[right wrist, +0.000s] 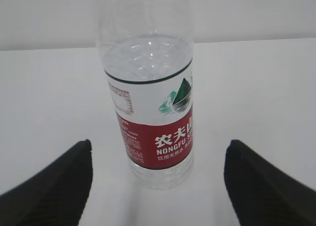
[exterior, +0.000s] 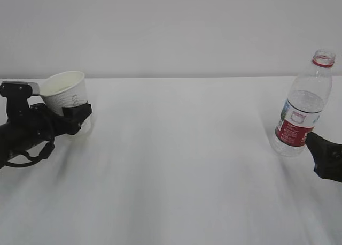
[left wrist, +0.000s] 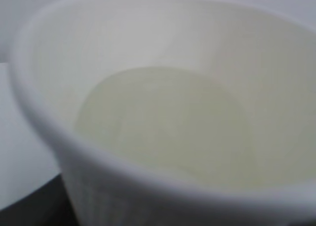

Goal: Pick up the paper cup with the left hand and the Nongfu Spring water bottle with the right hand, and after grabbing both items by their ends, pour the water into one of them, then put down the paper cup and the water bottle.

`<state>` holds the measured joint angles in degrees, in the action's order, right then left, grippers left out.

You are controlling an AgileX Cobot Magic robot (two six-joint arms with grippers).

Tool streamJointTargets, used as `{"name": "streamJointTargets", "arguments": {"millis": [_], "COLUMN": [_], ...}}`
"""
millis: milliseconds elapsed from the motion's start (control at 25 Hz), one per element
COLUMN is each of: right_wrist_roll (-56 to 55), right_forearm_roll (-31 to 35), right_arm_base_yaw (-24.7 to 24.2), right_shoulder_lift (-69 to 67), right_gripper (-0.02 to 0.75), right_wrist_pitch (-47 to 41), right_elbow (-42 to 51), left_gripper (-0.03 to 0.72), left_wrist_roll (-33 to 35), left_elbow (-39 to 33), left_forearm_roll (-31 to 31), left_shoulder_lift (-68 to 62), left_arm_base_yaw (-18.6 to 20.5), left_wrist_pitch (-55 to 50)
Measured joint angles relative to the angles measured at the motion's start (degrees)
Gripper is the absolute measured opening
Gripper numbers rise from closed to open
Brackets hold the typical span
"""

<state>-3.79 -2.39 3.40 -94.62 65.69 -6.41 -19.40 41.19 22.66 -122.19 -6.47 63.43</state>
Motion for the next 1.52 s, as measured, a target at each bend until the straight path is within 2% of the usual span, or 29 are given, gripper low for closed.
{"name": "streamJointTargets", "arguments": {"millis": [200,520,720,1520], "right_wrist_roll": [0.0,0.0,0.0,0.0], "right_forearm_roll": [0.0,0.0,0.0,0.0], "right_arm_base_yaw": [0.0,0.0,0.0,0.0], "right_shoulder_lift": [0.0,0.0,0.0,0.0], "right_gripper": [0.629,0.629,0.629,0.622], "right_wrist_pitch": [0.0,0.0,0.0,0.0], "right_elbow": [0.0,0.0,0.0,0.0], "left_gripper": [0.519,0.518,0.517,0.513], "left_wrist_roll": [0.1,5.3,6.3,6.6], "left_elbow": [0.0,0.0,0.0,1.7], "left_forearm_roll": [-2.0,-7.9,-12.1,-13.1], "left_shoulder_lift": [0.0,0.0,0.0,-3.8], "left_arm_base_yaw": [1.3,1.9,1.9,1.9], "left_wrist_pitch": [0.0,0.0,0.0,0.5]}}
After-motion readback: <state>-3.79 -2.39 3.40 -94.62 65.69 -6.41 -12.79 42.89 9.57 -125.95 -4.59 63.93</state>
